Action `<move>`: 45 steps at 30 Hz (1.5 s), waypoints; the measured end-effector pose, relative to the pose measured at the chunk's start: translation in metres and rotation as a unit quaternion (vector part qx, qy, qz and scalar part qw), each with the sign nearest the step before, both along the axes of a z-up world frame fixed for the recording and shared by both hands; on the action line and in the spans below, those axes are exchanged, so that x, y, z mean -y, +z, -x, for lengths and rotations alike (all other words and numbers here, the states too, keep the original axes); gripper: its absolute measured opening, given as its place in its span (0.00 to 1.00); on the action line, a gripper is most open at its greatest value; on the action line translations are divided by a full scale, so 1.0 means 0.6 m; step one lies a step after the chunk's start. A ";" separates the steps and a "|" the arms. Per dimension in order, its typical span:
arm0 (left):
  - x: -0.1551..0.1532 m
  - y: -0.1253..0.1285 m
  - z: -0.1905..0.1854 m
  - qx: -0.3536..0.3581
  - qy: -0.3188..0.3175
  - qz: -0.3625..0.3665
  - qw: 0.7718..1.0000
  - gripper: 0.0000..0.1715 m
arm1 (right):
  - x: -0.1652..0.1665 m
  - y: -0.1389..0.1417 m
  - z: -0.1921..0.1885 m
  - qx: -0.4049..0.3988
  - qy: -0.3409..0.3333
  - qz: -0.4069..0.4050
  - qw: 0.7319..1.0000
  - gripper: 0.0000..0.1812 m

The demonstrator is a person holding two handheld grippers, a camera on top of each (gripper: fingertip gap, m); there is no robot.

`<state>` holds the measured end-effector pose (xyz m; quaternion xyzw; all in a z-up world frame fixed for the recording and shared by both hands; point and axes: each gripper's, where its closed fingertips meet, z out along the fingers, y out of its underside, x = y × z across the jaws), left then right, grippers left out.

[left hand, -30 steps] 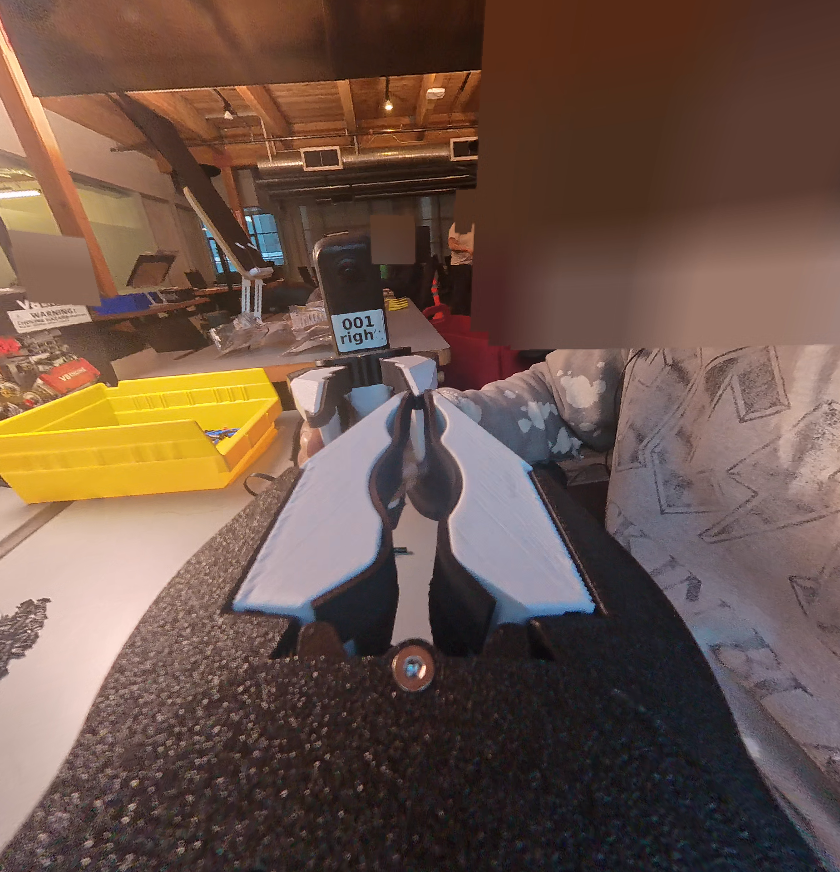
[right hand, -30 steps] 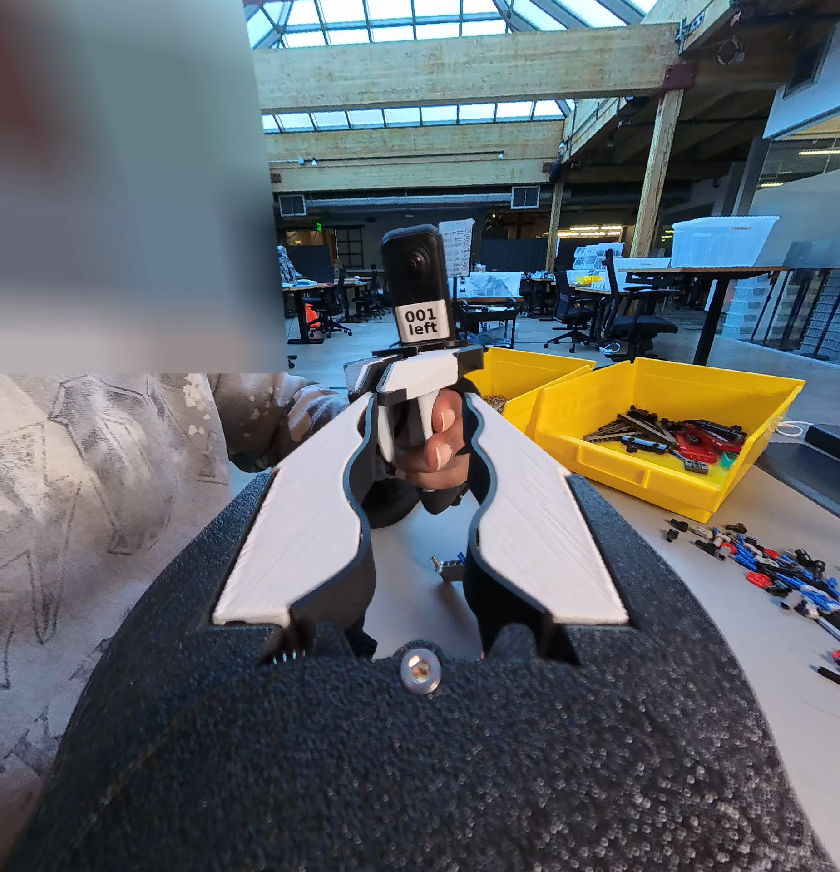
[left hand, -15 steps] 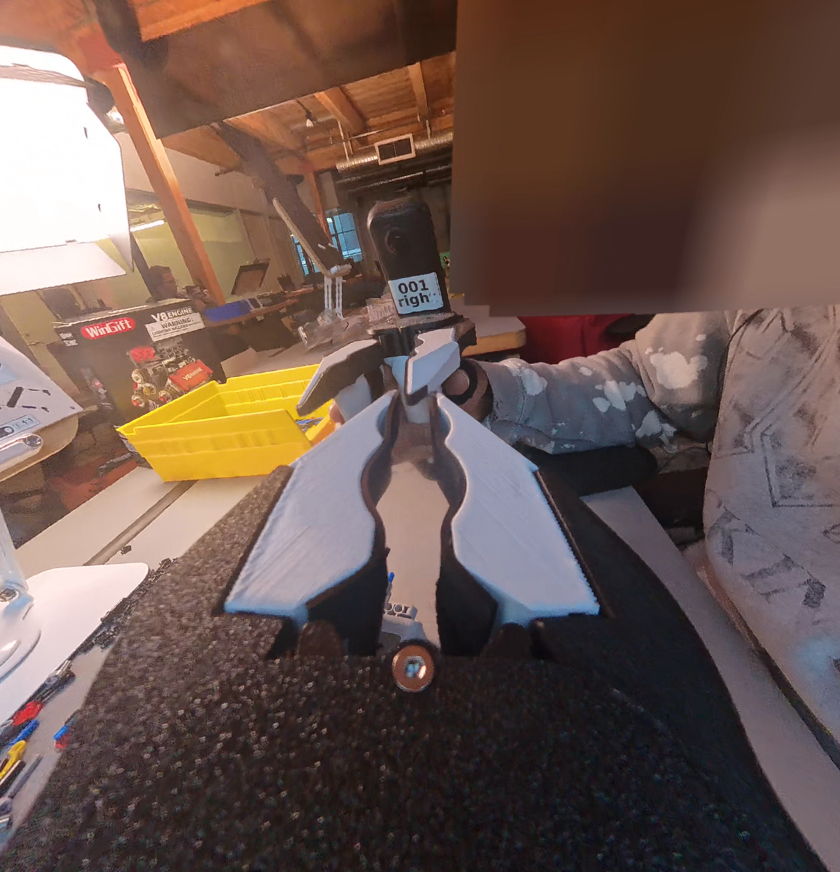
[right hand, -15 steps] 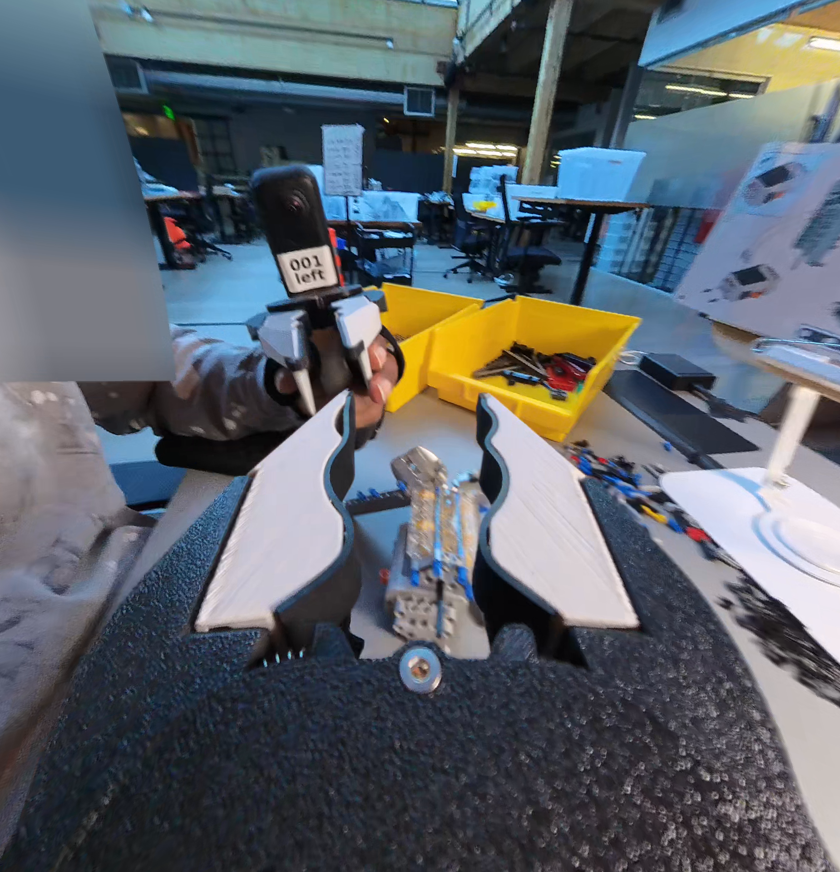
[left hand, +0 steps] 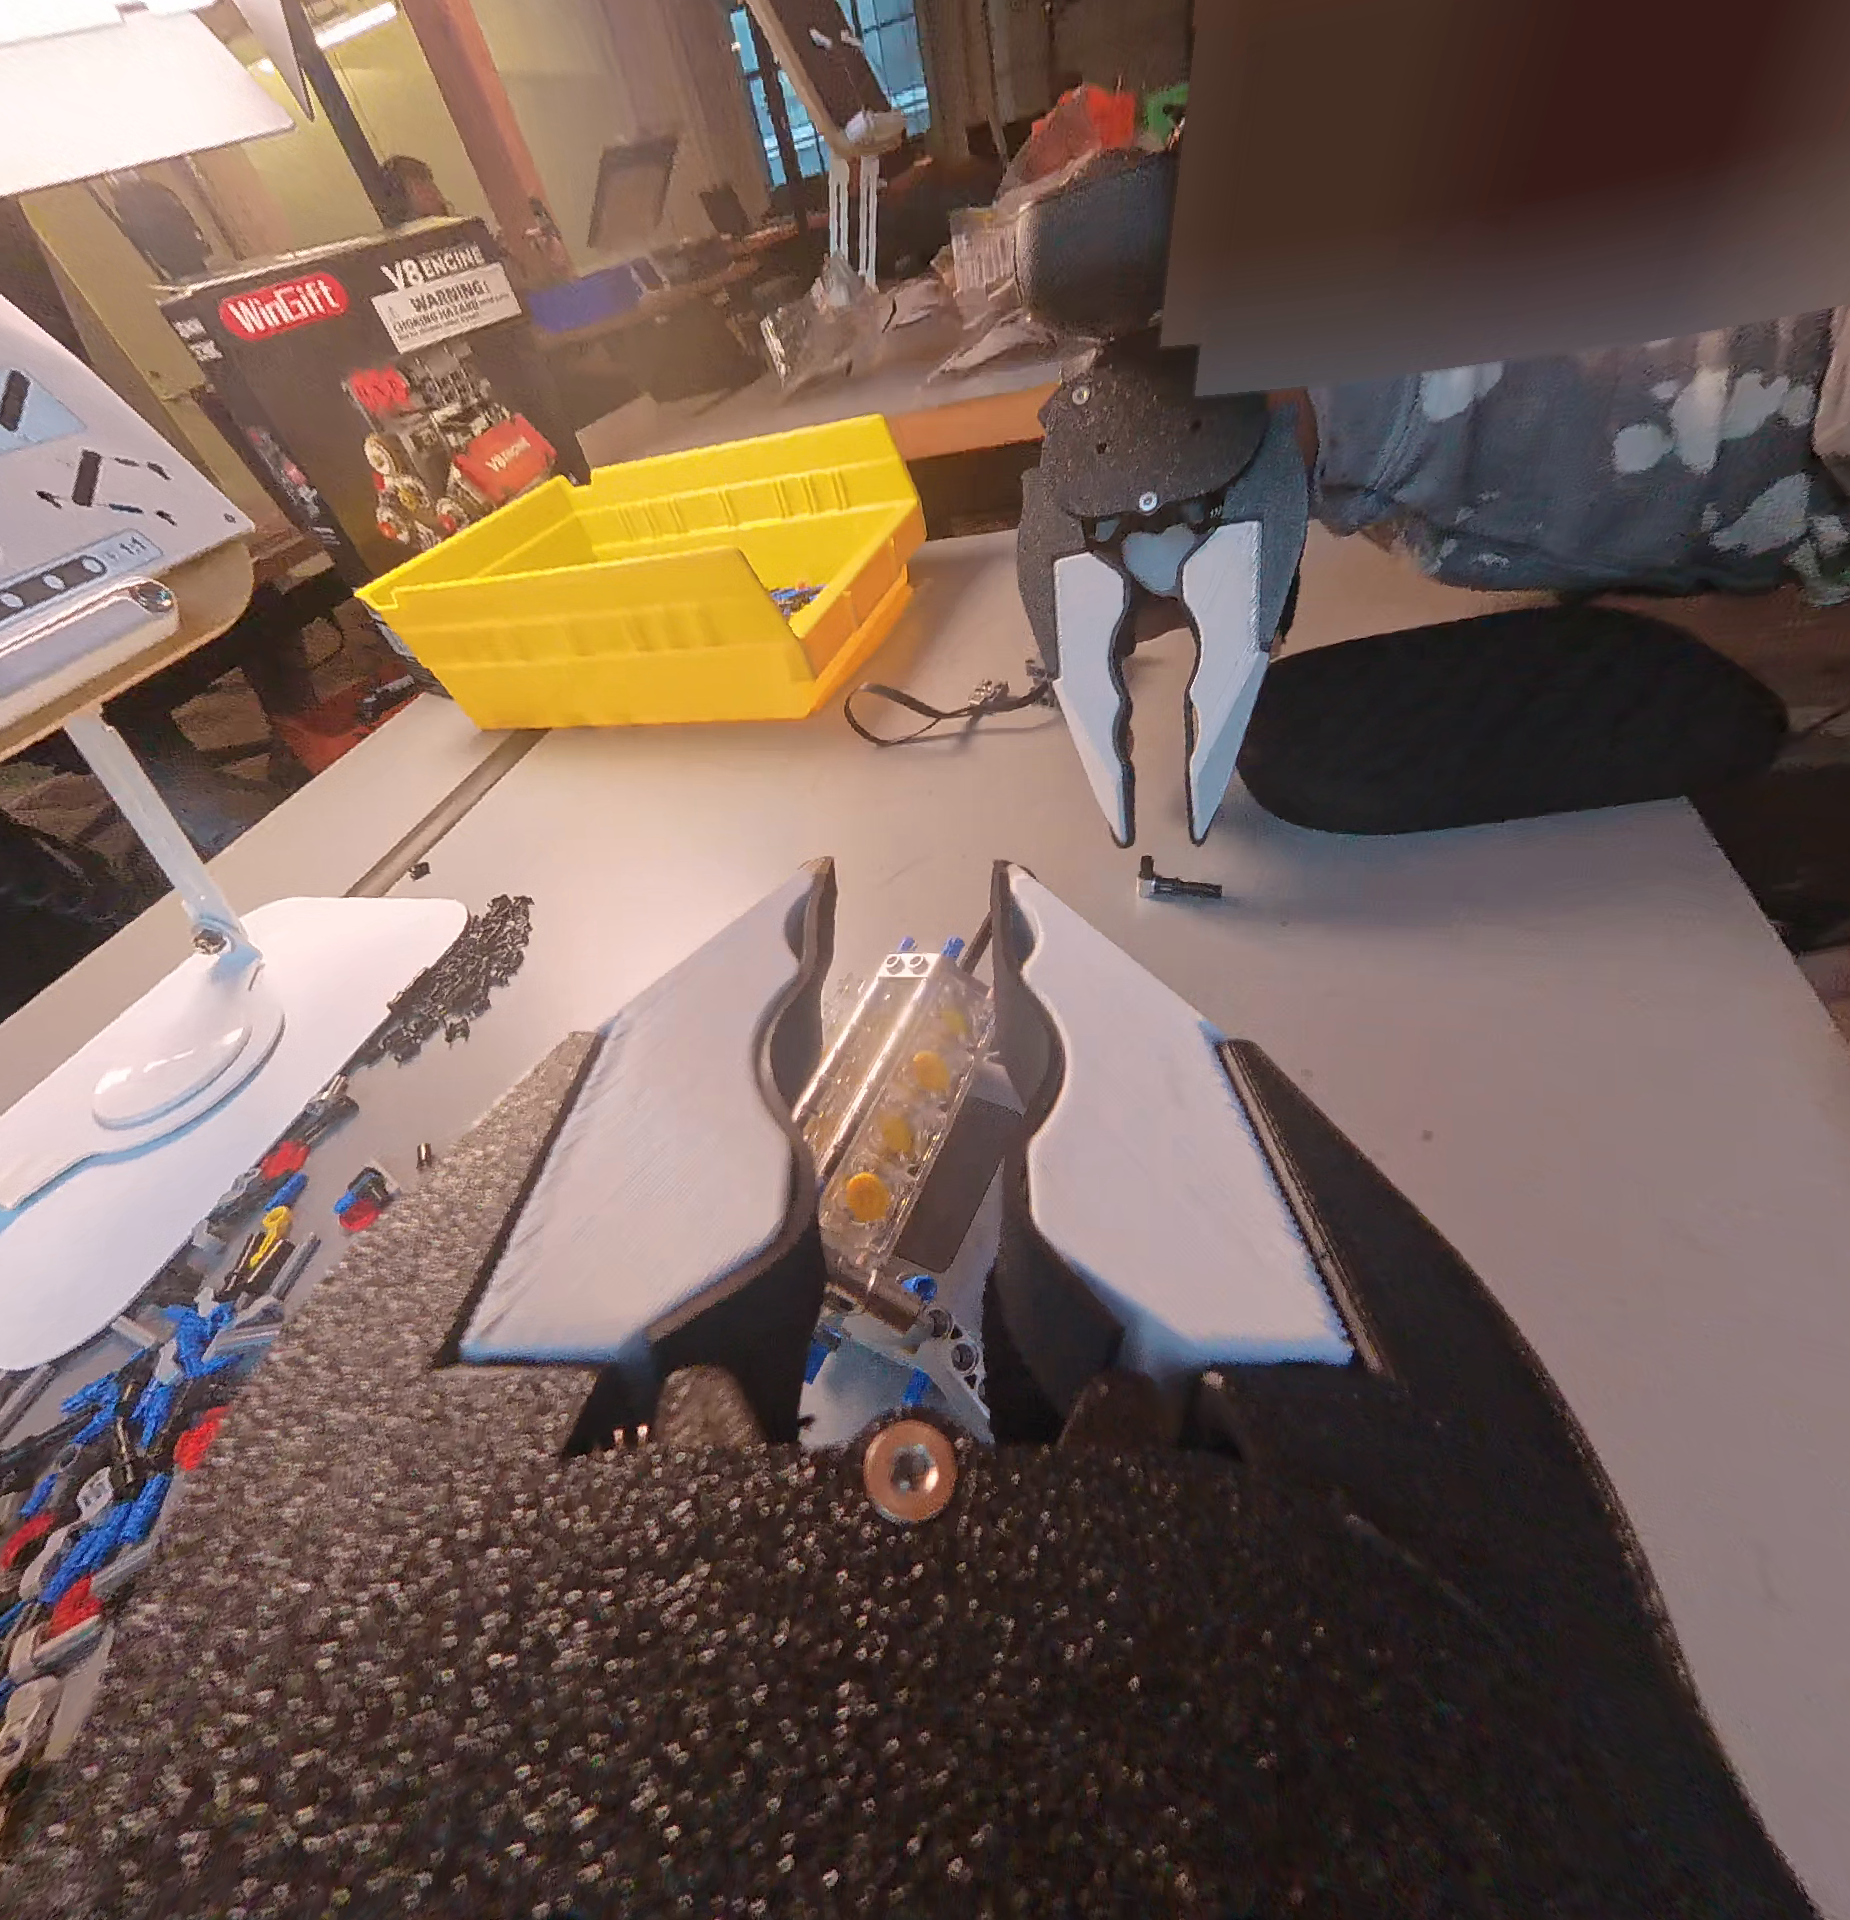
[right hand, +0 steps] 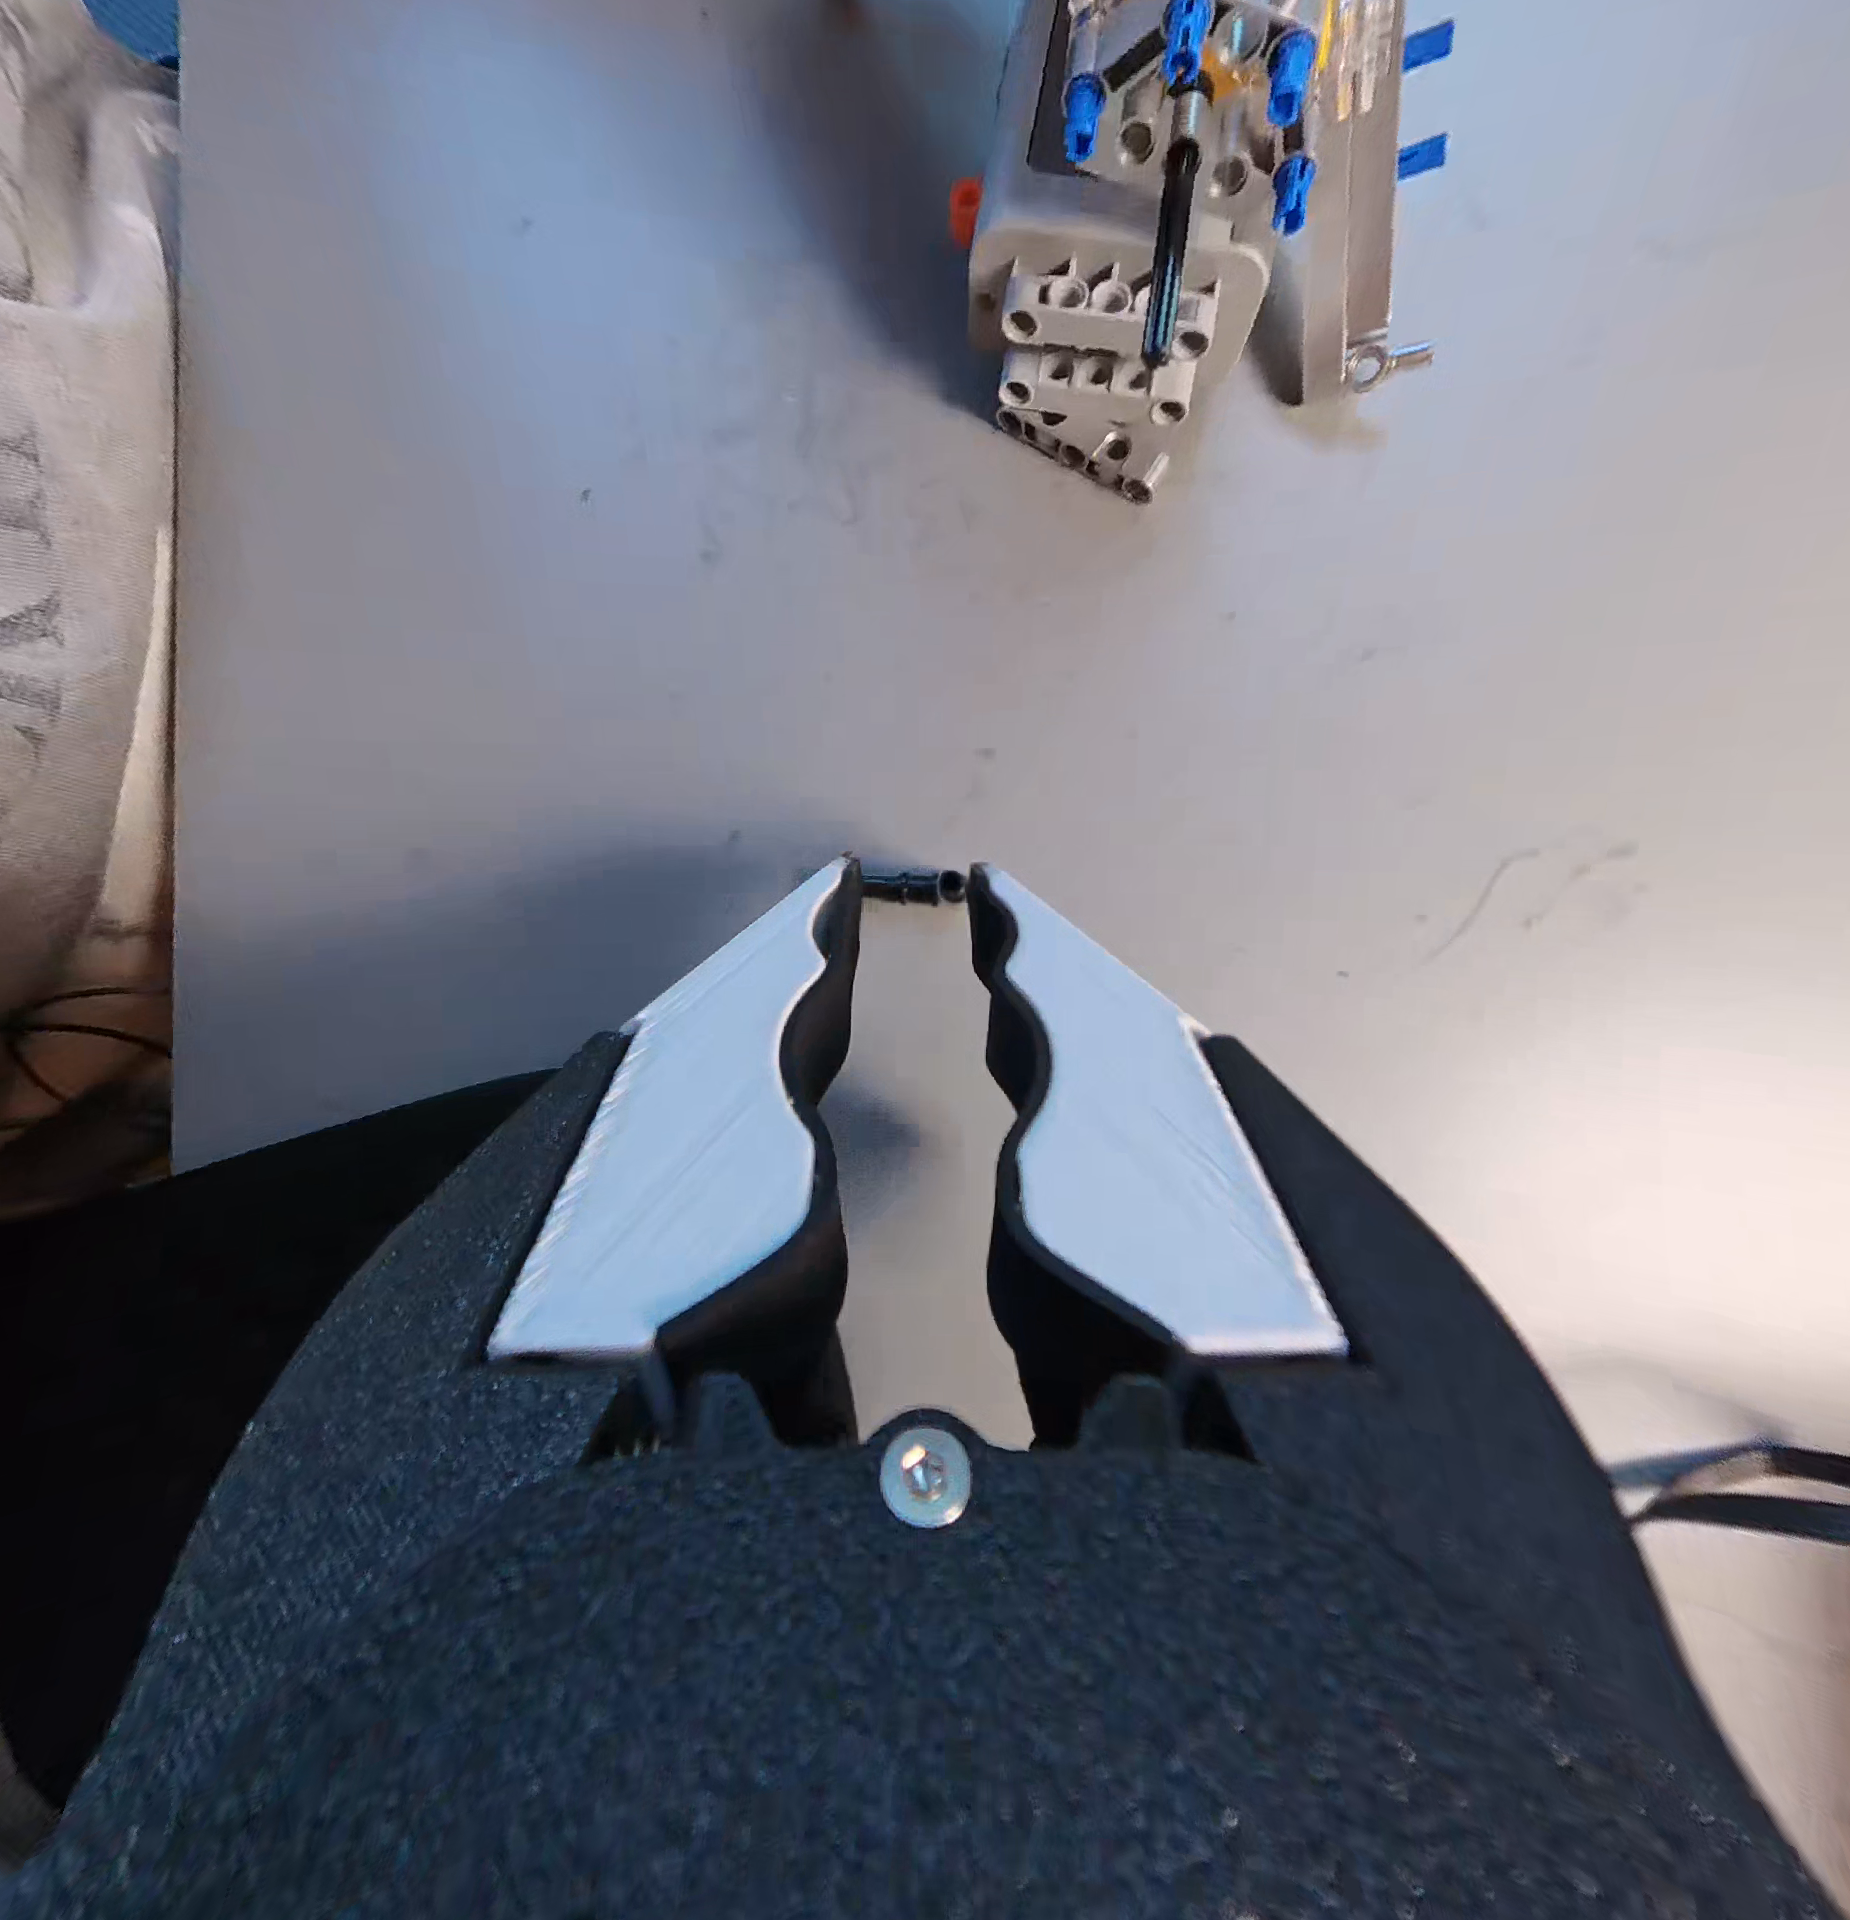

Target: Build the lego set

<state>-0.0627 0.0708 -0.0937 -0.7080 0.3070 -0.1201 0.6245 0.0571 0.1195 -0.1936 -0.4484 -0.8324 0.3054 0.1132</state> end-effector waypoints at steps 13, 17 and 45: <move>0.012 0.034 -0.018 0.018 0.001 -0.030 0.999 0.10 | 0.001 0.010 0.025 -0.052 -0.037 -0.010 0.998 0.02; 0.026 0.060 -0.077 0.157 -0.057 0.021 0.986 0.09 | 0.026 0.142 0.073 -0.258 -0.043 0.017 0.965 0.02; 0.062 0.081 -0.130 0.488 -0.264 0.215 0.804 0.03 | 0.141 0.264 0.094 -0.489 0.038 0.042 0.871 0.02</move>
